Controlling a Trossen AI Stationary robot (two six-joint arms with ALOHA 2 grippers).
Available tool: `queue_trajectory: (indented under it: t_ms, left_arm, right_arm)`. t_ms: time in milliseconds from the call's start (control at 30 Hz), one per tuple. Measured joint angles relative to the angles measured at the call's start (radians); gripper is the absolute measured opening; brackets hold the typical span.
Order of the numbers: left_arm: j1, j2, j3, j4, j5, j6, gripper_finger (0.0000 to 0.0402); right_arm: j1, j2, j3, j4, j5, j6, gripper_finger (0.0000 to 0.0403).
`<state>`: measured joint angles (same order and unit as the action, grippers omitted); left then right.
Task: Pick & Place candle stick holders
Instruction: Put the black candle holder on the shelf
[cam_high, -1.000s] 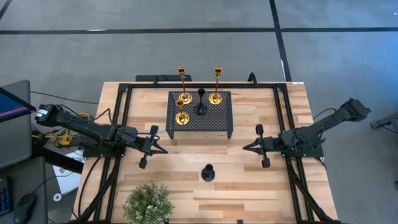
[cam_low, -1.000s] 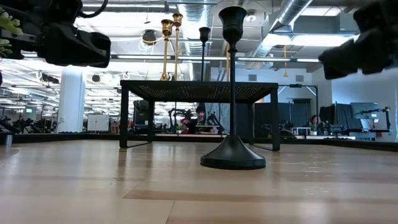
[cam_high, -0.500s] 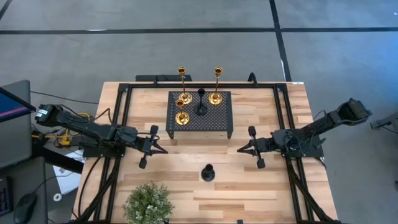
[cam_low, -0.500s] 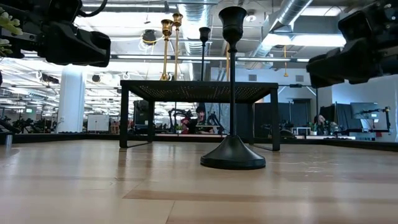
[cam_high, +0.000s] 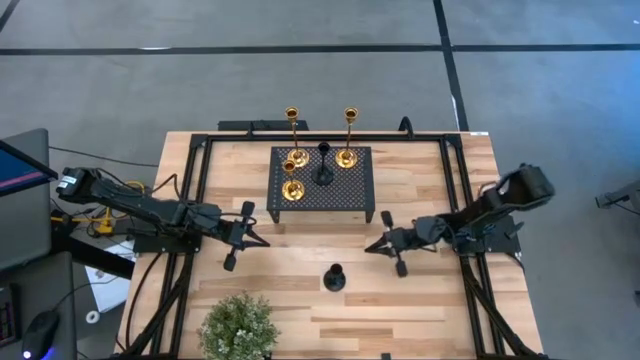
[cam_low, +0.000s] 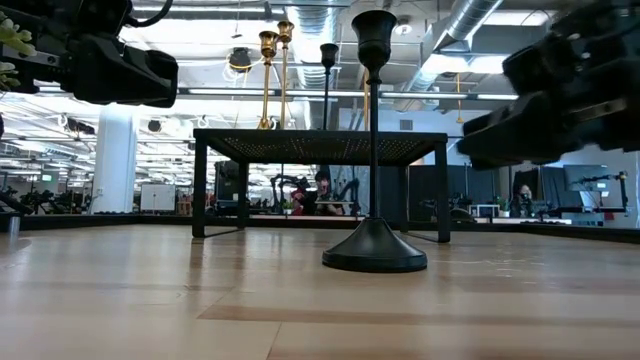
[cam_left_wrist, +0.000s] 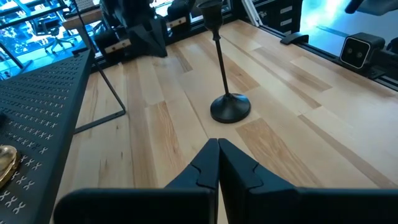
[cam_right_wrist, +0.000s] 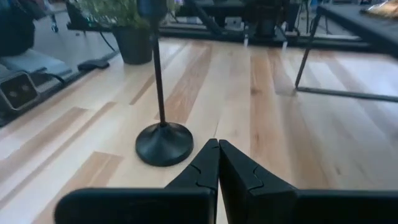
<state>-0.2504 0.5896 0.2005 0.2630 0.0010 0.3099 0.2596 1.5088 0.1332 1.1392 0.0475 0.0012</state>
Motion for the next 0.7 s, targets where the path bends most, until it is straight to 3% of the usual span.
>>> queue_trajectory:
  t_ms: [400, 700]
  left_arm:
    - [0.0, 0.0, 0.0, 0.0, 0.026, -0.001, 0.0004]
    - [0.0, 0.0, 0.0, 0.0, 0.03, -0.003, 0.0004]
  right_arm:
    - [-0.022, 0.247, 0.227, -0.013, -0.021, 0.052, 0.0008]
    - [0.01, 0.341, 0.317, -0.032, -0.076, 0.052, 0.0127]
